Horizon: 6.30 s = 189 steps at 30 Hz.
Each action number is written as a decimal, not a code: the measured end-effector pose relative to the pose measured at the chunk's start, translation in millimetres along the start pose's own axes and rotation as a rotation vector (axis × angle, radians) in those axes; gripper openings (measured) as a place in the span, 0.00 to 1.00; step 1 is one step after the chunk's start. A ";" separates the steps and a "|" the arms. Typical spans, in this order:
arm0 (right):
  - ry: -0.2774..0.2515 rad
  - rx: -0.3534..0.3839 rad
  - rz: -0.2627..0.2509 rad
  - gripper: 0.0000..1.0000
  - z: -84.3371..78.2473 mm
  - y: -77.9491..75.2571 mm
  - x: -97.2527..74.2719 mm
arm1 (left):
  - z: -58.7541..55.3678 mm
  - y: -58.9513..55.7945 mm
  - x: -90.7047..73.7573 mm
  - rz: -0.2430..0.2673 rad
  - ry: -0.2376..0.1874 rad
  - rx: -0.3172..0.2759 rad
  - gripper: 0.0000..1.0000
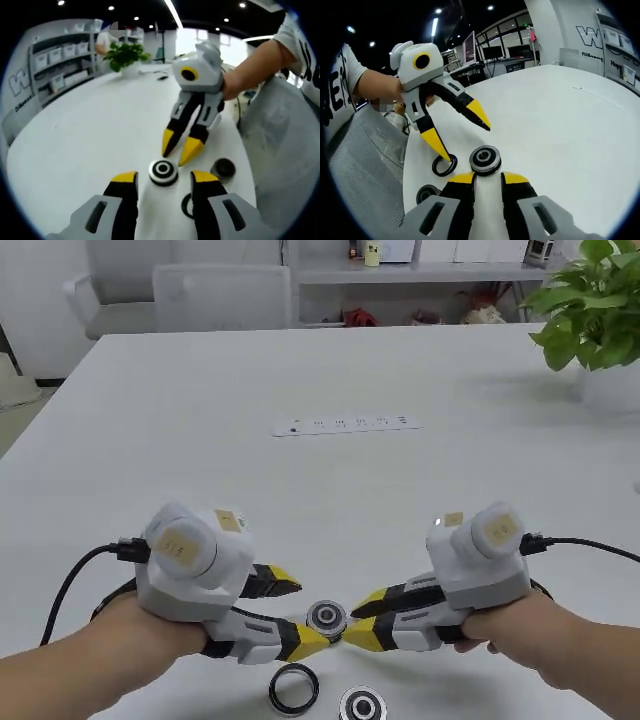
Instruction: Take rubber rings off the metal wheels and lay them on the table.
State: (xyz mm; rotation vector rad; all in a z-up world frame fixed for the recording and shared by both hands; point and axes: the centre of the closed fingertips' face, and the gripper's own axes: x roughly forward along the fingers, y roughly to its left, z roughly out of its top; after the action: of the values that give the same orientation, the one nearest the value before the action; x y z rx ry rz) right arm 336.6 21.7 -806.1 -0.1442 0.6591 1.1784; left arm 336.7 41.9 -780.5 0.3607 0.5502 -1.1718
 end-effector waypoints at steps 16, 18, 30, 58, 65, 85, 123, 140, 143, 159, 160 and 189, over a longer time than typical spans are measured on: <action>-0.018 -0.021 -0.001 0.17 0.8 3.2 6.2 | -2.2 -0.2 13.1 -0.007 0.002 -0.027 0.30; -0.019 -0.022 -0.003 0.17 0.8 3.1 5.9 | -2.5 -0.8 15.0 -0.007 0.001 -0.032 0.27; -0.022 -0.030 -0.011 0.16 0.9 2.1 6.7 | -1.0 0.4 17.5 0.009 -0.005 -0.010 0.16; -0.024 -0.002 -0.044 0.01 -3.3 -1.8 4.0 | -2.7 2.2 17.5 0.059 -0.016 -0.025 0.13; -0.025 0.016 -0.039 0.01 -3.1 -0.4 4.3 | -2.9 2.2 16.9 0.063 -0.005 -0.034 0.13; -0.028 0.063 -0.047 0.00 -2.7 -0.3 6.0 | -3.4 3.2 16.2 0.086 0.007 -0.048 0.14; -0.139 0.219 -0.064 0.00 10.5 -9.8 -4.4 | -4.1 1.2 16.7 0.113 0.012 -0.033 0.12; -0.152 0.232 -0.054 0.00 14.2 -5.3 -6.0 | -3.7 0.8 17.5 0.127 0.022 -0.037 0.12; -0.152 0.235 -0.049 0.00 14.9 -5.2 -5.7 | -3.9 0.9 17.4 0.128 0.025 -0.036 0.12; -0.154 0.217 -0.012 0.00 18.9 4.7 -2.9 | -4.5 -0.1 17.4 0.122 0.031 -0.030 0.12; -0.157 0.214 -0.003 0.00 20.3 7.2 -2.3 | -4.6 -0.7 17.3 0.122 0.032 -0.029 0.12; -0.136 0.156 -0.003 0.00 24.1 12.0 -5.2 | -1.9 -3.6 15.7 0.080 0.019 -0.016 0.16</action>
State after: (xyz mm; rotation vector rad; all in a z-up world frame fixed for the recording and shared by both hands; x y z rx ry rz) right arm 334.5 32.8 -781.1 0.0661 0.6271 1.1188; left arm 337.4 29.6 -791.1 0.3767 0.5567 -1.0874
